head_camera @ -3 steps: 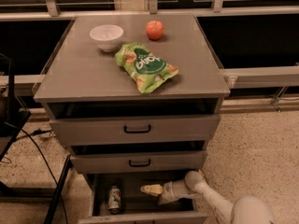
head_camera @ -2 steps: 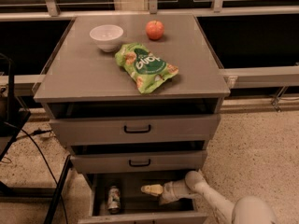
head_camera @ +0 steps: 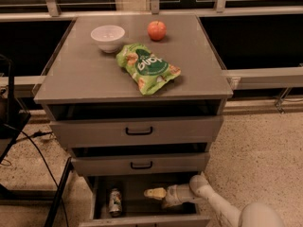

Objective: Pick 7up can from bottom drawer and place on counter

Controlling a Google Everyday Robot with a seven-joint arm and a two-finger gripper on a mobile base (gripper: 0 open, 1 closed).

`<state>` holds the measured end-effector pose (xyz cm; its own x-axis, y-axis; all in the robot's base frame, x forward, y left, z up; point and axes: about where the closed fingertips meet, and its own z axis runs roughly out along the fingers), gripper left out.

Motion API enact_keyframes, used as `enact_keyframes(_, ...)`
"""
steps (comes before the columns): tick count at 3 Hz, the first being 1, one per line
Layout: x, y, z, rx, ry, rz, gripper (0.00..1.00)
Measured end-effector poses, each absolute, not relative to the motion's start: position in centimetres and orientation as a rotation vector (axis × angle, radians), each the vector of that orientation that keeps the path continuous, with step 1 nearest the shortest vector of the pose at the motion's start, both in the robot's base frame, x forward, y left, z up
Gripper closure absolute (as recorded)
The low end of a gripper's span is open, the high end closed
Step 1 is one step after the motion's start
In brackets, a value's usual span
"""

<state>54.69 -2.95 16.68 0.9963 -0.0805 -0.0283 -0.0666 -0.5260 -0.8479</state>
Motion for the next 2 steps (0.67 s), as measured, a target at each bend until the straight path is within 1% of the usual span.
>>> enact_keyframes(1,54.7,-1.9,16.0,-2.057,0.098,-0.069,0.11)
enact_keyframes(2,54.8,-0.6,16.2,-2.009,0.092,-0.083,0.2)
